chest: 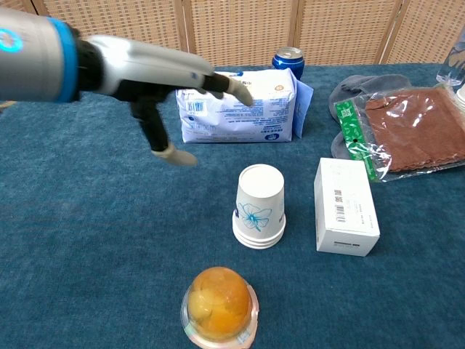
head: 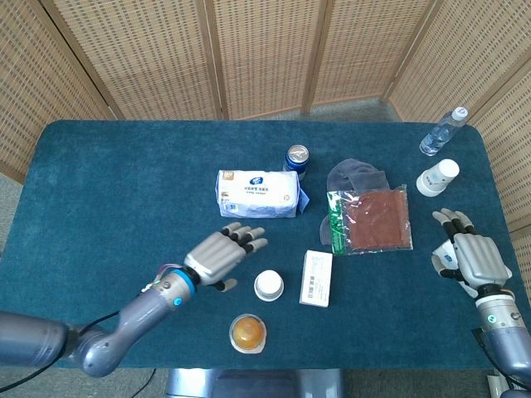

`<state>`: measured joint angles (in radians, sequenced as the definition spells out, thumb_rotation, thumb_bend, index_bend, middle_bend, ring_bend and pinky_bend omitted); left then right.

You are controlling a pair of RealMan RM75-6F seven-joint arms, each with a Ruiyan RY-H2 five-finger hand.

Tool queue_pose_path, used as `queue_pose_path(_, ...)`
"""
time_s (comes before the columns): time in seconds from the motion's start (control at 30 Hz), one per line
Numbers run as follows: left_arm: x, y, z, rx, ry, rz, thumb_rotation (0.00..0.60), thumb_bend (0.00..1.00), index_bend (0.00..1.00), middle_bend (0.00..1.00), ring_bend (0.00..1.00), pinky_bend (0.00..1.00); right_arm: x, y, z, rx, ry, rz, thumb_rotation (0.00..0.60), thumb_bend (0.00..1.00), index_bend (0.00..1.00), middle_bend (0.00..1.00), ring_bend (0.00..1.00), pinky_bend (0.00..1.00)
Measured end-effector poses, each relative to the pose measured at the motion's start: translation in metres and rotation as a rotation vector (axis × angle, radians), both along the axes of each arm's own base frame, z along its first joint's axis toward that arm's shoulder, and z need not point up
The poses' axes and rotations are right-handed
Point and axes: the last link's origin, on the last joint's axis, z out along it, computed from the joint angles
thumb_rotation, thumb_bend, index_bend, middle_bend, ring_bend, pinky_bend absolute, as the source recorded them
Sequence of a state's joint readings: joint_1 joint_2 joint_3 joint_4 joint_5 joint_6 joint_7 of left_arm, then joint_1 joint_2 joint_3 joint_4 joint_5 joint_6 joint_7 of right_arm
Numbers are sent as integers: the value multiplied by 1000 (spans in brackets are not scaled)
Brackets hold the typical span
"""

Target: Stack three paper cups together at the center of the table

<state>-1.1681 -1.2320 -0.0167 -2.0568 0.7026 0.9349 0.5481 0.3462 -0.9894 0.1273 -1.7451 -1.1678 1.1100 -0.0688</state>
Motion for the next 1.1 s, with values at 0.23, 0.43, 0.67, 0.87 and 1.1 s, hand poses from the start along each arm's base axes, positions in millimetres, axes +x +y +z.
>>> queue_pose_path(0.23, -52, -7, 37, 152, -3, 72, 600, 372, 0, 0, 0, 28, 3, -1, -4, -12, 19, 41, 600, 445, 95, 80, 0, 377)
queue_pose_path(0.43, -98, -25, 69, 264, -32, 150, 600, 371, 0, 0, 0, 23, 10, 3, -8, -36, 47, 100, 600, 446, 94, 80, 0, 377)
queue_pose_path(0.67, -141, -51, 101, 392, -82, 224, 600, 373, 0, 0, 0, 16, 13, 11, -9, -90, 71, 155, 600, 445, 93, 80, 0, 377)
queue_pose_path(0.87, -172, -79, 125, 490, -106, 283, 600, 371, 0, 0, 0, 12, 8, 27, -7, -146, 107, 166, 600, 445, 89, 78, 0, 373)
queue_pose_path(1.1, -204, -111, 139, 565, -101, 373, 600, 371, 0, 0, 0, 9, 5, 46, -5, -168, 107, 150, 600, 444, 77, 77, 0, 373)
